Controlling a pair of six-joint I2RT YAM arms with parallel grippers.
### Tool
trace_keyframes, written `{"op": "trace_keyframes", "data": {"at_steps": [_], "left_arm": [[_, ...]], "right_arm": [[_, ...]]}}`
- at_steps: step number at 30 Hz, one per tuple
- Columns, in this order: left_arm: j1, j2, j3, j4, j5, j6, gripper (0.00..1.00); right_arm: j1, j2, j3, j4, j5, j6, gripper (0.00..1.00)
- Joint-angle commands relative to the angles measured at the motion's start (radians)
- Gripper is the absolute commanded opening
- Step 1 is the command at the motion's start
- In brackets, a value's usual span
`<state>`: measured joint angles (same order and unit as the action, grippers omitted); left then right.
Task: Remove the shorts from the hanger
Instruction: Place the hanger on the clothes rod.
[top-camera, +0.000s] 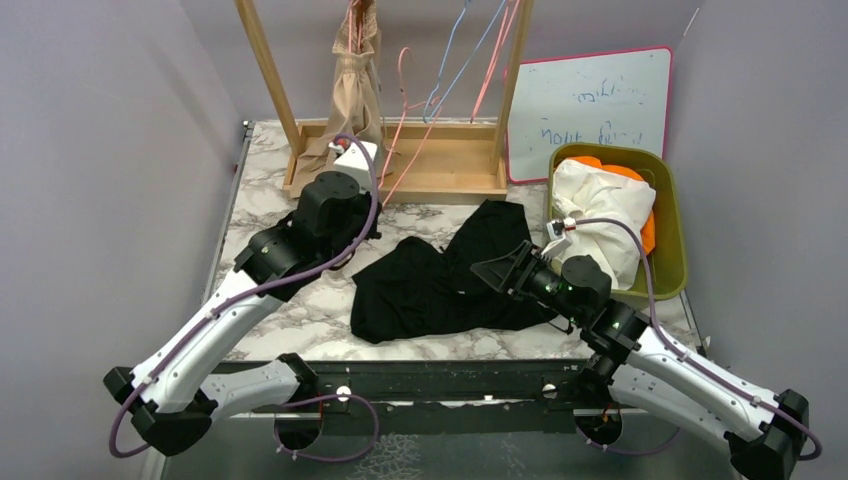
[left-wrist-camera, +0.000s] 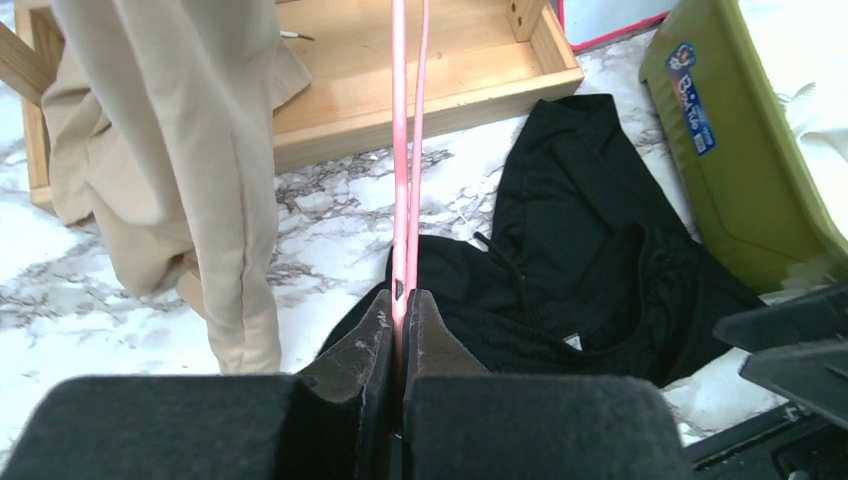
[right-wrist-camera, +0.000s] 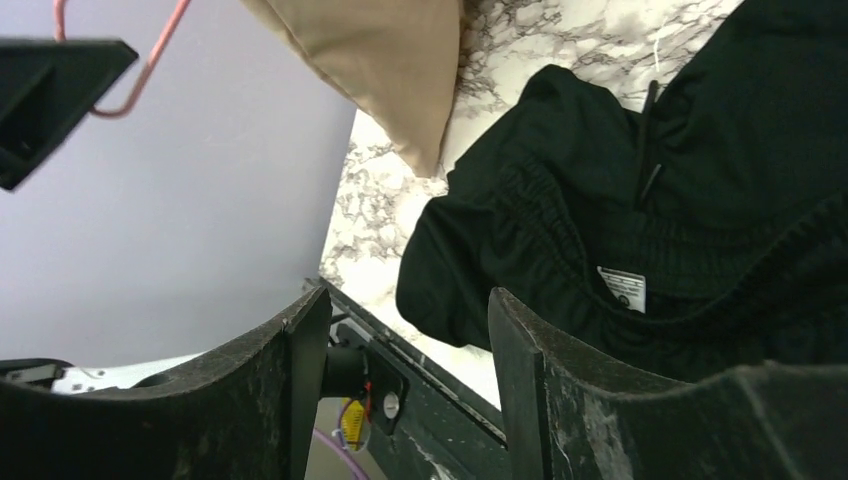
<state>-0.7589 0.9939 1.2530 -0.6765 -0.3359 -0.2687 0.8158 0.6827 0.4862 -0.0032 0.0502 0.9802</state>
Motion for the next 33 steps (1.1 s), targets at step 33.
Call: {"op": "trace_keyframes", "data": {"at_steps": [33], "left_arm": [[0.216, 0.507, 0.750, -0.052, 0.259, 0.236, 0.00]], "right_arm": [[-0.001, -0.191, -0.100, -0.176, 0.090, -0.115, 0.63]]}}
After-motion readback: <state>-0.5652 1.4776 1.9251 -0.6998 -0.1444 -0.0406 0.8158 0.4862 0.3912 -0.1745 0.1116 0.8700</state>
